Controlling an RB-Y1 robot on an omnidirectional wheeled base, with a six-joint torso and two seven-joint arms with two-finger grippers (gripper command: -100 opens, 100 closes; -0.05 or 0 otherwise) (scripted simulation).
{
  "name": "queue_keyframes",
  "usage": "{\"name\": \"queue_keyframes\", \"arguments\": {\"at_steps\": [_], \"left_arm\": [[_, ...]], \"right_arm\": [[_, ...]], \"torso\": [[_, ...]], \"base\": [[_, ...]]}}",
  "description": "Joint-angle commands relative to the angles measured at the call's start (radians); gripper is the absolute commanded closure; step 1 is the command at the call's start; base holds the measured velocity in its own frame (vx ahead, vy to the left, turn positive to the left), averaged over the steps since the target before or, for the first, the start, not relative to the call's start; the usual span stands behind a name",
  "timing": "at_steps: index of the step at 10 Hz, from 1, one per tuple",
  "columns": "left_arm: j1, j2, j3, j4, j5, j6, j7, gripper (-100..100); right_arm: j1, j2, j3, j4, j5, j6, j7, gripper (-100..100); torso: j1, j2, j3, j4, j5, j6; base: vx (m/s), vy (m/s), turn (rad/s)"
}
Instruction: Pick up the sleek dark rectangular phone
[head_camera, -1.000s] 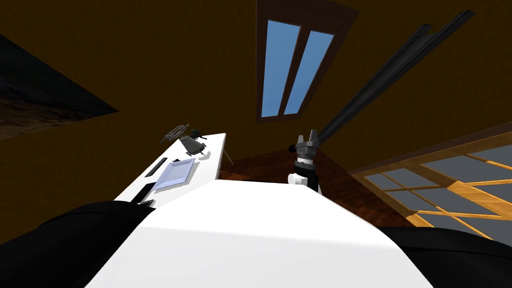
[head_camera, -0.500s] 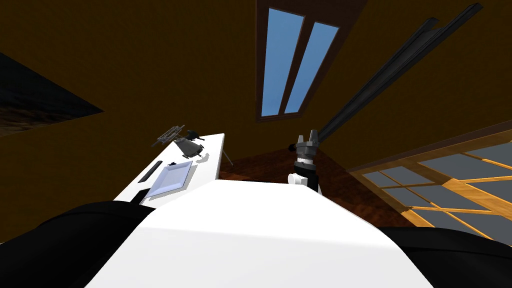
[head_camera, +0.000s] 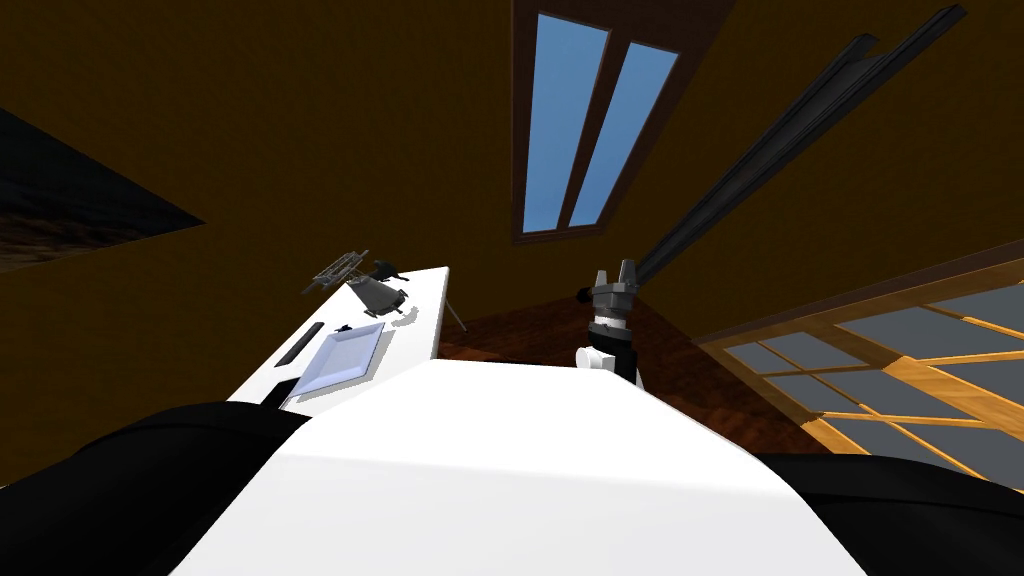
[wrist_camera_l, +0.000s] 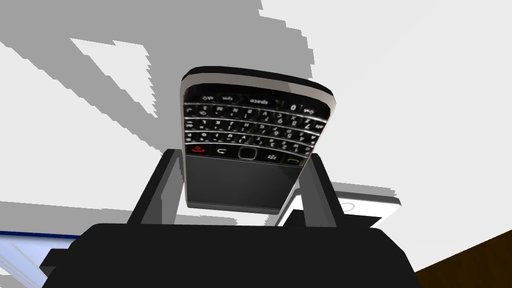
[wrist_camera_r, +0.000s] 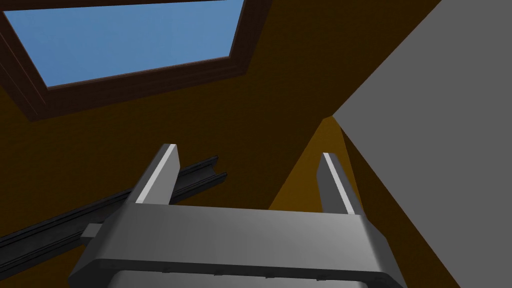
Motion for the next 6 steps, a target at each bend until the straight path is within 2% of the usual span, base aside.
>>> {"name": "queue_keyframes", "arguments": {"at_steps": [1, 2, 3, 4, 5, 6], "left_arm": [[0.000, 0.000, 0.000, 0.000, 0.000, 0.000, 0.000, 100], [0.000, 0.000, 0.000, 0.000, 0.000, 0.000, 0.000, 0], [0.012, 0.034, -0.003, -0.010, 0.014, -0.015, 0.006, 100], [0.016, 0.054, -0.005, -0.015, 0.021, -0.026, 0.012, 100], [0.022, 0.051, 0.000, -0.033, 0.022, -0.007, 0.008, 100], [0.023, 0.054, 0.000, -0.034, 0.023, -0.008, 0.010, 0]], "right_arm": [[0.000, 0.000, 0.000, 0.000, 0.000, 0.000, 0.000, 0], [0.000, 0.000, 0.000, 0.000, 0.000, 0.000, 0.000, 0], [0.000, 0.000, 0.000, 0.000, 0.000, 0.000, 0.000, 0], [0.000, 0.000, 0.000, 0.000, 0.000, 0.000, 0.000, 0], [0.000, 0.000, 0.000, 0.000, 0.000, 0.000, 0.000, 0], [0.000, 0.000, 0.000, 0.000, 0.000, 0.000, 0.000, 0]], "torso": [[0.000, 0.000, 0.000, 0.000, 0.000, 0.000], [0.000, 0.000, 0.000, 0.000, 0.000, 0.000], [0.000, 0.000, 0.000, 0.000, 0.000, 0.000], [-0.002, 0.001, 0.000, 0.000, -0.001, 0.000], [-0.004, 0.002, 0.001, 0.000, -0.002, -0.001], [-0.003, 0.001, 0.001, 0.000, -0.001, 0.000]], "base": [[0.000, 0.000, 0.000], [0.000, 0.000, 0.000], [-0.015, -0.022, 0.057], [-0.026, -0.045, 0.083], [-0.012, -0.021, 0.019], [0.000, 0.000, 0.000]]}}
